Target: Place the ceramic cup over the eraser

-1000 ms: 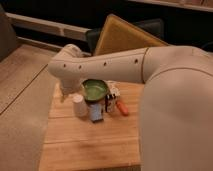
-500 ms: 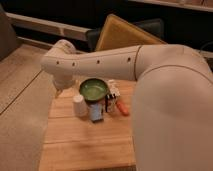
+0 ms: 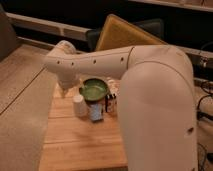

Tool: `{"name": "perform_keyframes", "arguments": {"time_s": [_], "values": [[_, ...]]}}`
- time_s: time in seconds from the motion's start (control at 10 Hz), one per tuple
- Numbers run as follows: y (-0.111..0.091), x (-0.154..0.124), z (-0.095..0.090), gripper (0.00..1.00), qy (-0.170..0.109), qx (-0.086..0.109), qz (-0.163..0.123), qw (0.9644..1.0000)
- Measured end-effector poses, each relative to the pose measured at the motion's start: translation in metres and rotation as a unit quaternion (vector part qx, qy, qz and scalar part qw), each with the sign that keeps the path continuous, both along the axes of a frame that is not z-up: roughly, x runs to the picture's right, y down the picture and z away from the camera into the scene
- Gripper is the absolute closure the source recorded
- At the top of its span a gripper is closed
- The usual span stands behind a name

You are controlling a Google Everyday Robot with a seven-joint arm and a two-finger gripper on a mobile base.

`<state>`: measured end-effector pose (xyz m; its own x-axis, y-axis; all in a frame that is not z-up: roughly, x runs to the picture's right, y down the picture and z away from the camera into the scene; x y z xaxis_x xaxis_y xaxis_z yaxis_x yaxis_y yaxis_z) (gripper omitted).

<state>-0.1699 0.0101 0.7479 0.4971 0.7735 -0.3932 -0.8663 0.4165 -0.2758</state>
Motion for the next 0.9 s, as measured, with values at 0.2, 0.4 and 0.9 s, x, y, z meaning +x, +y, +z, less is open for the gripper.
{"name": "perform_keyframes", "arguments": {"time_s": [0.2,0.4,0.9], "values": [[0.001,-0.005,0.025,0.35,-0.003,-0.021,0.015,0.9997],[0.013,0.003,0.040,0.35,0.011,-0.050,0.028,0.9983],[0.034,0.031,0.070,0.35,0.074,-0.119,0.050,0.9889]]}}
